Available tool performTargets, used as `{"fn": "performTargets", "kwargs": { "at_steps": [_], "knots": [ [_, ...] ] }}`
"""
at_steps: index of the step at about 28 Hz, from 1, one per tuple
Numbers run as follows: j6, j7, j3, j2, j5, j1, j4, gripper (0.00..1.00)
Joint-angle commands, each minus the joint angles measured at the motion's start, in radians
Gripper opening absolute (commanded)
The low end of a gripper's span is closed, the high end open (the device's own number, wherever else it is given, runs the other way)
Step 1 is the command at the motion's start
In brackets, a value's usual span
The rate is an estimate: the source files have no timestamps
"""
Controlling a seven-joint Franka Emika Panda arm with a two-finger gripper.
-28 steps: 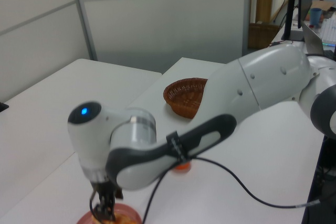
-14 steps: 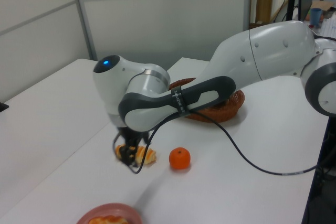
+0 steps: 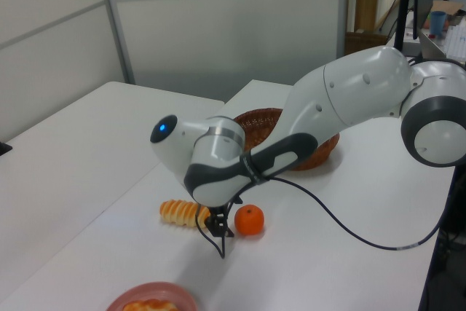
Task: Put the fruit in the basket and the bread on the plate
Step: 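Move to the tangerine and grasp it with the gripper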
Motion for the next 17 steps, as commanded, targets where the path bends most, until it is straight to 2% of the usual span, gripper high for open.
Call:
{"fn": "performTargets", "kwargs": {
  "at_steps": [1,13,14,16,17],
  "knots": [
    [-0.008,-0.062,-0.011,-0.024,-0.035,-0.008,-0.064,1.0],
    [-0.033,-0.125,-0.017,-0.026,-0.066,-0.031,-0.104,1.0],
    [-0.033,-0.125,-0.014,-0.026,-0.068,-0.033,-0.104,0.95],
    [-0.033,-0.125,-0.014,-0.029,-0.068,-0.033,-0.102,0.71],
    [-0.033,-0.124,-0.014,-0.032,-0.064,-0.034,-0.102,0.4]
  ]
}}
